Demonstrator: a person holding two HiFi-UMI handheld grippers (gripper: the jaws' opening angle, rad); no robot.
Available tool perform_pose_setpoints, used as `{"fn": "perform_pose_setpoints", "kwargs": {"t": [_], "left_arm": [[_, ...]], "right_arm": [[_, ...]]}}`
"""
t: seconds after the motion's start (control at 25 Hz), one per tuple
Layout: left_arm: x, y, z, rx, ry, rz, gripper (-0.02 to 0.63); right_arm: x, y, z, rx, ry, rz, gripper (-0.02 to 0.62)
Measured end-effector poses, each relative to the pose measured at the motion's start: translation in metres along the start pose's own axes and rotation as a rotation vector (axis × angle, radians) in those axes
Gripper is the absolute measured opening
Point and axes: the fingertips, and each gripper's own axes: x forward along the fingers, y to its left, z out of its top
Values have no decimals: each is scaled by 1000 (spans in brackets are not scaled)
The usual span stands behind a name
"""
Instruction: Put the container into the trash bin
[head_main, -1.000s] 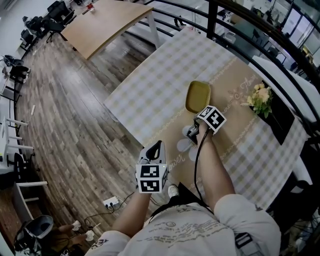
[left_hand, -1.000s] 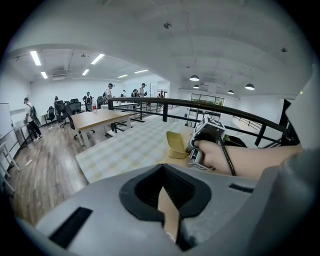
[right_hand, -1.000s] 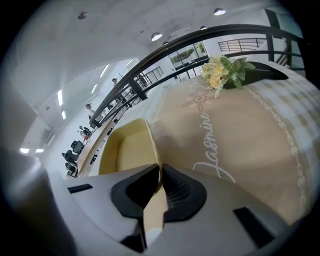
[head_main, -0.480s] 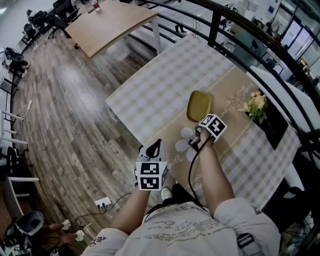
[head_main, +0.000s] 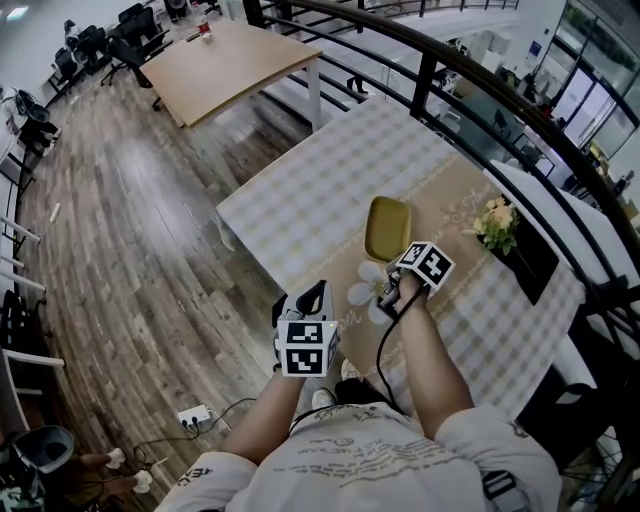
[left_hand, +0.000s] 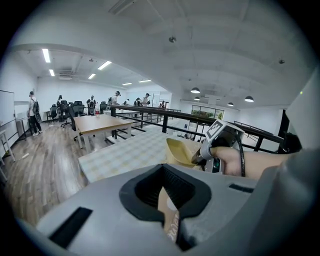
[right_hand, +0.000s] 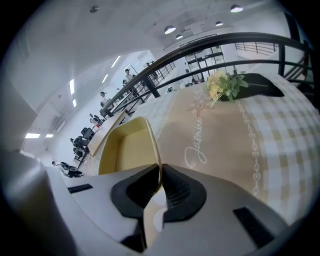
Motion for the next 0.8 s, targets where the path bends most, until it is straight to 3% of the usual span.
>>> {"fn": "perform_pose_setpoints", "kwargs": {"t": [0.48, 0.8], "left_arm": [[-48, -28, 0, 18, -67, -59, 5], [-71, -40, -6, 39, -93, -86, 5]], "right_arm": [[-94, 11, -26, -116, -27, 12, 26], [-132, 4, -45, -137, -44, 31, 25]]}}
